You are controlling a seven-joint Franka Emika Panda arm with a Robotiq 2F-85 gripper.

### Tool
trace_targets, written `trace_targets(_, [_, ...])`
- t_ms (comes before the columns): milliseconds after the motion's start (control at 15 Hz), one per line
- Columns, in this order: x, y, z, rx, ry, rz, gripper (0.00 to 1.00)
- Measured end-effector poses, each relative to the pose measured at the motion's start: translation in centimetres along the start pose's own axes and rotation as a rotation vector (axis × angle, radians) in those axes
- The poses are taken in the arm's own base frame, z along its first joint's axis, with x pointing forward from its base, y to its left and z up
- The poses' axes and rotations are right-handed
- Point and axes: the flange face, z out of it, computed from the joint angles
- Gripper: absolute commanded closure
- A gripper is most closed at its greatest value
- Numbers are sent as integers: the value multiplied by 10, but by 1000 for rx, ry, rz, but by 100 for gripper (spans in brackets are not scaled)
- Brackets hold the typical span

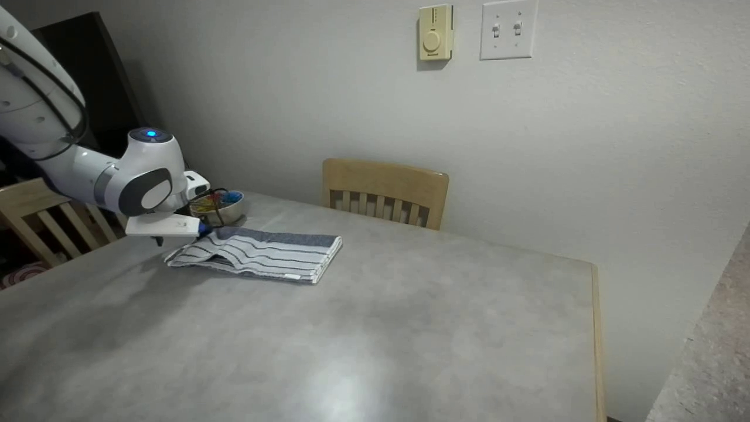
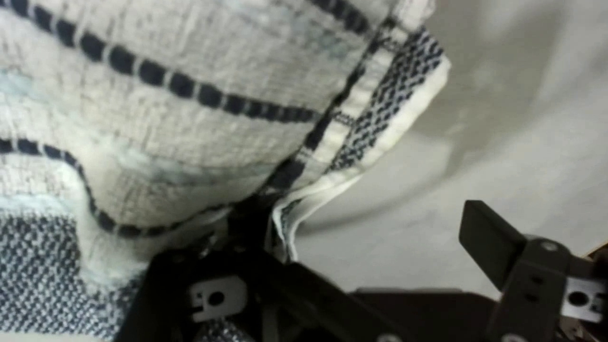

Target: Unfold the towel once

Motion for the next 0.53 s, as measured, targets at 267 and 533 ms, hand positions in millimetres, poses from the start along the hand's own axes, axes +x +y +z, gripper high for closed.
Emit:
trace_targets(267, [-6,10,-6,-23,-11,32,0])
trace_targets(533, [-23,0,-17,-36,-55,64,0])
